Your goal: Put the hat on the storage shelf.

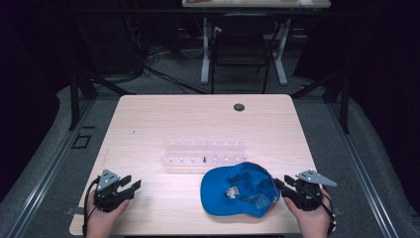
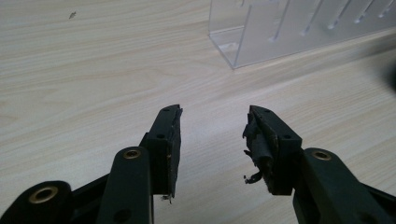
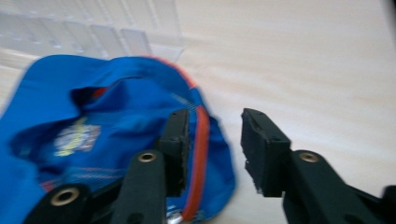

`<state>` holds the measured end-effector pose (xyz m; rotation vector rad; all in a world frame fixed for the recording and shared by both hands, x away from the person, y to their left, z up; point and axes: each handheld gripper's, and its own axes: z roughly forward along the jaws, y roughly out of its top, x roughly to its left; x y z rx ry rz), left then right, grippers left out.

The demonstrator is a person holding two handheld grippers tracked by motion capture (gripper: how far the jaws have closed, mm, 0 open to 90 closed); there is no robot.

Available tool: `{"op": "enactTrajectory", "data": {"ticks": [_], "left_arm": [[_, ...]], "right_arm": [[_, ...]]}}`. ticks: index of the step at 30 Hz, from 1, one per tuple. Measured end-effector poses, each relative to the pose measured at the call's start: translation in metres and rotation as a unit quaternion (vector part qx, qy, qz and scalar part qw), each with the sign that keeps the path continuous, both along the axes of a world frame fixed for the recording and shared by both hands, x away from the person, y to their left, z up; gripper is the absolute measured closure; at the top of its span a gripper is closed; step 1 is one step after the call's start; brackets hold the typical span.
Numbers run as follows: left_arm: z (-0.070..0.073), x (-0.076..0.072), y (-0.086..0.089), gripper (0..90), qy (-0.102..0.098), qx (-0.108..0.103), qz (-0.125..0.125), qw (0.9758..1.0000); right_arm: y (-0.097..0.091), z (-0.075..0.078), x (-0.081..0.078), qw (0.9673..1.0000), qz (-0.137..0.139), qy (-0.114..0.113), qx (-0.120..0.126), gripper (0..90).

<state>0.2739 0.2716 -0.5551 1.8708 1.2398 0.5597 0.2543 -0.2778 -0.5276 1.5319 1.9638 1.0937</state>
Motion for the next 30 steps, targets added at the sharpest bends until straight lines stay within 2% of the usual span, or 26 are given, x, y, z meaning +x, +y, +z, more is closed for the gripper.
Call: {"op": "enactTrajectory", "data": {"ticks": [4,8,9,10,11,13,16,17,18,19,21,22,23,25,30], "left_arm": [[0.001,0.000,0.002,54.8,0.006,-0.001,0.007,1.0000],[-0.001,-0.001,0.002,53.3,0.004,-0.007,0.012,0.9999],[-0.001,-0.002,0.003,52.7,0.002,-0.011,0.010,0.9999],[-0.001,-0.002,0.003,52.1,0.002,-0.011,0.010,0.9999],[-0.001,-0.002,0.002,51.7,0.000,-0.013,0.010,0.9999],[-0.001,-0.002,0.002,51.0,0.002,-0.013,0.009,0.9999],[-0.002,-0.001,0.002,50.3,0.010,-0.007,0.006,0.9999],[-0.003,0.000,0.002,50.3,0.013,-0.007,0.006,0.9999],[-0.003,0.000,0.002,50.0,0.013,-0.007,0.006,0.9999],[-0.004,0.000,0.001,49.9,0.011,-0.008,0.007,0.9999],[-0.004,0.001,0.001,49.8,0.011,-0.008,0.006,0.9999],[-0.004,0.001,0.001,49.8,0.011,-0.008,0.006,0.9999],[-0.004,0.000,0.000,49.8,0.011,-0.009,0.006,0.9999],[-0.005,0.001,0.000,49.8,0.011,-0.008,0.005,0.9999],[-0.005,0.000,-0.001,49.8,0.019,-0.004,0.000,0.9998]], "right_arm": [[0.005,-0.007,0.003,0.9988,0.016,0.035,-0.029,57.0],[0.008,-0.009,0.003,0.9985,0.009,0.047,-0.025,55.1],[0.007,-0.007,0.004,0.9973,0.012,0.059,-0.042,54.2],[0.007,-0.007,0.004,0.9973,0.012,0.059,-0.042,54.2],[0.007,-0.004,0.005,0.9962,0.013,0.068,-0.052,53.7],[0.004,-0.001,0.006,0.9952,0.017,0.087,-0.043,55.0],[0.002,0.005,0.010,0.9912,0.021,0.130,-0.016,58.5],[0.002,0.007,0.011,0.9894,0.022,0.143,-0.014,59.6],[0.002,0.007,0.011,0.9894,0.022,0.143,-0.014,59.6],[0.001,0.008,0.015,0.9876,0.024,0.152,-0.033,60.2],[0.001,0.009,0.018,0.9848,0.030,0.167,-0.038,61.0],[0.001,0.009,0.018,0.9848,0.030,0.167,-0.038,61.0],[0.002,0.010,0.022,0.9829,0.032,0.177,-0.038,61.7],[0.003,0.011,0.025,0.9821,0.030,0.182,-0.041,61.9],[0.001,0.015,0.034,0.9825,0.019,0.177,-0.054,62.0]]}}
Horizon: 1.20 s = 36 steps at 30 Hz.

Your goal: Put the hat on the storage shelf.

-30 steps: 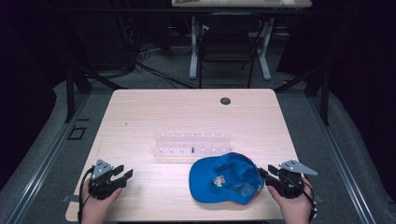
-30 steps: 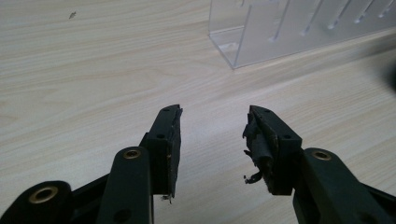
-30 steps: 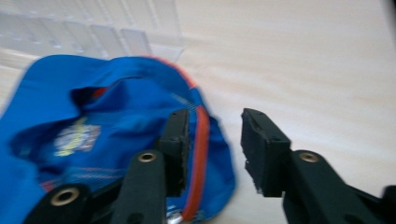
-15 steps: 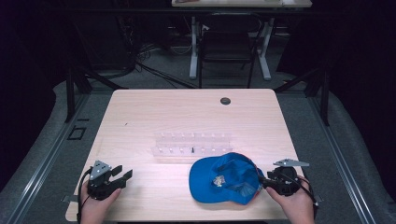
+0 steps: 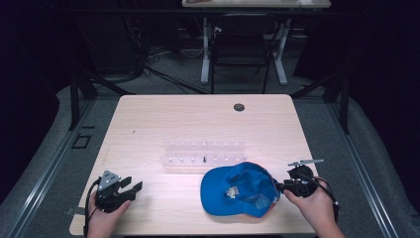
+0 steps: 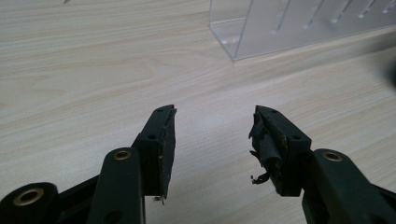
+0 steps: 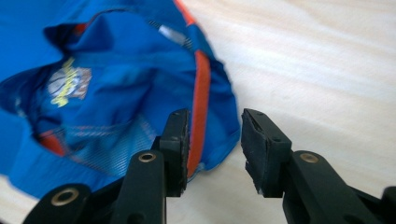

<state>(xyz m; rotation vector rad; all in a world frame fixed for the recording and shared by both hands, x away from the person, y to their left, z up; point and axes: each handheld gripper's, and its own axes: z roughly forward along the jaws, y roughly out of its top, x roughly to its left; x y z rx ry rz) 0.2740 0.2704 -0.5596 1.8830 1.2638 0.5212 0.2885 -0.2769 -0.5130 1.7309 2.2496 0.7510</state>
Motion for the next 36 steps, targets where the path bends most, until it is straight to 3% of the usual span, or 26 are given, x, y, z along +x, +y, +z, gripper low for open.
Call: {"op": "enactTrajectory", "data": {"ticks": [10,20,24,36], "left_arm": [[-0.001,0.001,-0.001,49.9,-0.002,0.000,0.000,1.0000],[-0.001,0.001,-0.001,49.9,-0.001,0.003,-0.002,1.0000],[-0.001,0.001,-0.002,49.9,0.000,0.005,-0.003,1.0000],[-0.001,0.001,-0.002,49.9,0.004,0.008,-0.004,1.0000]], "right_arm": [[-0.004,0.000,0.019,0.9996,0.001,0.027,0.002,65.7],[-0.005,-0.012,0.032,0.9979,0.008,0.064,-0.007,67.7],[-0.004,-0.017,0.036,0.9971,0.016,0.075,0.002,67.0],[-0.003,-0.027,0.045,0.9940,-0.001,0.108,0.019,65.9]]}}
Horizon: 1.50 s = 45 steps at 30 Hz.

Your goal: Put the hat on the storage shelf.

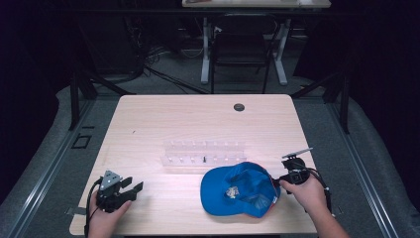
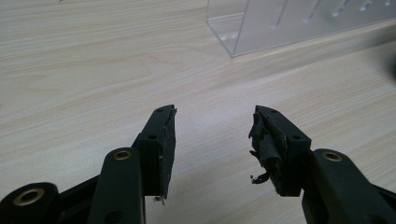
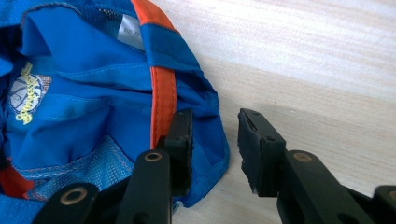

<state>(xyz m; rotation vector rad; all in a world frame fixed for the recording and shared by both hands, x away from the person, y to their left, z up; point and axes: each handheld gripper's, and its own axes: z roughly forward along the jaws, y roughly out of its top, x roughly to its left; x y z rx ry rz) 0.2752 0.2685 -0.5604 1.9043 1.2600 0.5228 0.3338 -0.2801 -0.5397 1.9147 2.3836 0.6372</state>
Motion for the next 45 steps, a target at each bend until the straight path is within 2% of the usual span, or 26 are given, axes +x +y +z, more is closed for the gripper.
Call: {"op": "enactTrajectory", "data": {"ticks": [6,14,19,24,32,34,35,38,39,40,41,44,45], "left_arm": [[0.000,0.000,0.000,50.0,0.001,0.001,0.000,1.0000],[0.000,0.000,0.000,50.0,0.001,0.002,0.000,1.0000],[0.000,0.000,0.000,50.0,0.000,0.002,0.001,1.0000],[-0.001,0.000,0.000,50.0,-0.002,0.001,0.000,1.0000],[-0.001,0.000,-0.001,50.0,-0.003,0.001,0.000,1.0000],[-0.001,0.000,-0.001,50.0,-0.003,0.001,0.000,1.0000],[-0.001,0.000,-0.001,50.0,-0.003,0.002,0.000,1.0000],[-0.001,0.000,-0.001,50.0,-0.003,0.002,0.001,1.0000],[-0.001,0.000,-0.001,50.0,-0.003,0.001,0.001,1.0000],[-0.001,0.000,-0.001,50.0,-0.003,0.001,0.001,1.0000],[-0.001,0.000,-0.001,50.0,-0.001,0.003,-0.001,1.0000],[-0.001,0.000,-0.001,50.0,-0.002,0.002,0.000,1.0000],[-0.001,0.000,-0.001,50.0,-0.002,0.002,-0.001,1.0000]], "right_arm": [[0.002,-0.005,0.000,1.0000,0.000,0.004,-0.002,68.2],[0.005,-0.009,0.001,0.9998,0.006,0.017,-0.007,79.7],[0.005,-0.008,0.002,0.9997,0.000,0.024,0.009,88.3],[0.003,-0.005,0.001,0.9993,-0.004,0.029,0.022,89.8],[-0.001,0.012,-0.001,0.9987,0.000,0.030,0.040,90.0],[0.000,0.016,-0.003,0.9987,-0.003,0.024,0.044,90.0],[-0.001,0.024,-0.003,0.9986,0.006,0.030,0.043,90.0],[-0.001,0.035,-0.004,0.9984,0.009,0.029,0.048,90.0],[-0.001,0.038,-0.005,0.9980,0.004,0.025,0.058,90.0],[-0.001,0.038,-0.005,0.9980,0.004,0.025,0.058,90.0],[-0.002,0.044,-0.005,0.9976,0.014,0.027,0.062,90.0],[-0.001,0.050,-0.006,0.9975,0.015,0.028,0.063,90.0],[-0.001,0.055,-0.006,0.9967,0.019,0.031,0.073,90.0]]}}
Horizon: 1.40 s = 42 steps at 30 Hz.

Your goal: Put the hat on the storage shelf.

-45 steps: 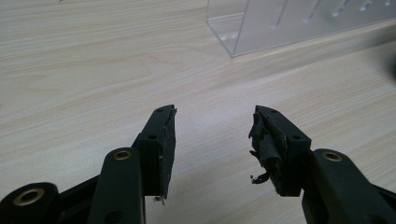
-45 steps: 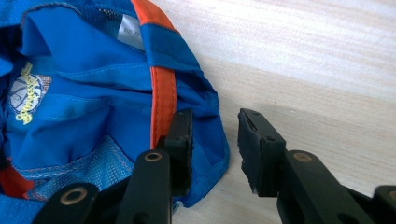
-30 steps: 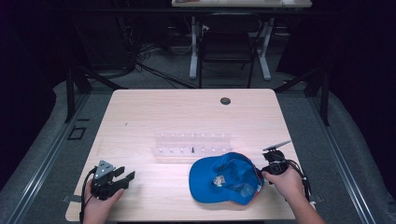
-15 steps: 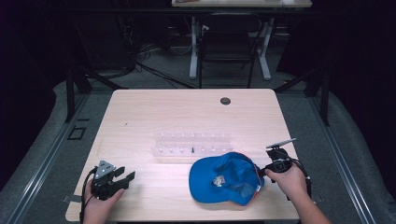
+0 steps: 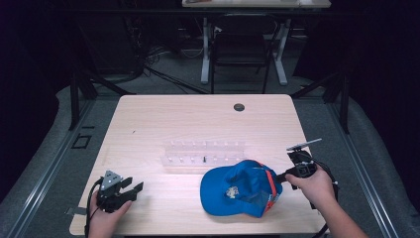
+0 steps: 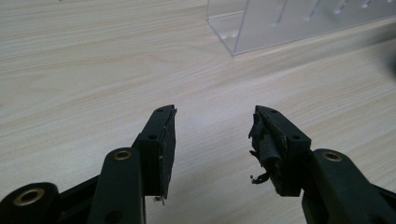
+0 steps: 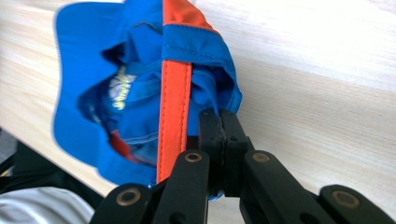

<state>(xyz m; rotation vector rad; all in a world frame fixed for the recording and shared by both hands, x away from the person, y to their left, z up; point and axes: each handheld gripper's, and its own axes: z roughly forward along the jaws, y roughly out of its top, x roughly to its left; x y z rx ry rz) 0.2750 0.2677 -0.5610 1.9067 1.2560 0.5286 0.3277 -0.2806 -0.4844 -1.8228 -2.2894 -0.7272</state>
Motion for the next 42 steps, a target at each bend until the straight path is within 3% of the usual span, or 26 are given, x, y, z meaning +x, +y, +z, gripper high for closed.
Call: {"op": "enactTrajectory", "data": {"ticks": [11,18,23,31,32,39,40,42], "left_arm": [[0.000,0.000,0.000,50.0,0.001,0.000,0.000,1.0000],[0.000,0.000,0.000,49.9,0.001,0.000,0.000,1.0000],[0.000,0.000,0.000,49.9,0.001,0.001,0.000,1.0000],[-0.001,0.000,0.000,49.9,0.002,0.001,0.000,1.0000],[-0.001,0.000,0.000,49.9,0.002,0.001,-0.001,1.0000],[-0.001,0.000,-0.001,49.9,0.001,0.002,0.000,1.0000],[-0.001,0.000,-0.001,49.9,0.001,0.002,0.000,1.0000],[-0.001,0.000,-0.001,49.9,0.001,0.001,0.000,1.0000]], "right_arm": [[0.007,0.022,-0.001,0.9997,0.001,0.011,0.020,90.0],[0.009,0.031,0.000,0.9987,0.005,0.018,0.047,90.0],[0.009,0.041,0.001,0.9964,0.014,0.029,0.079,90.0],[0.007,0.050,0.002,0.9947,0.018,0.027,0.097,90.0],[0.008,0.052,0.001,0.9942,0.007,0.032,0.102,90.0],[0.007,0.060,0.002,0.9917,0.017,0.032,0.124,90.0],[0.009,0.061,0.002,0.9907,0.002,0.030,0.133,90.0],[0.007,0.064,0.003,0.9900,0.017,0.031,0.137,90.0]]}}
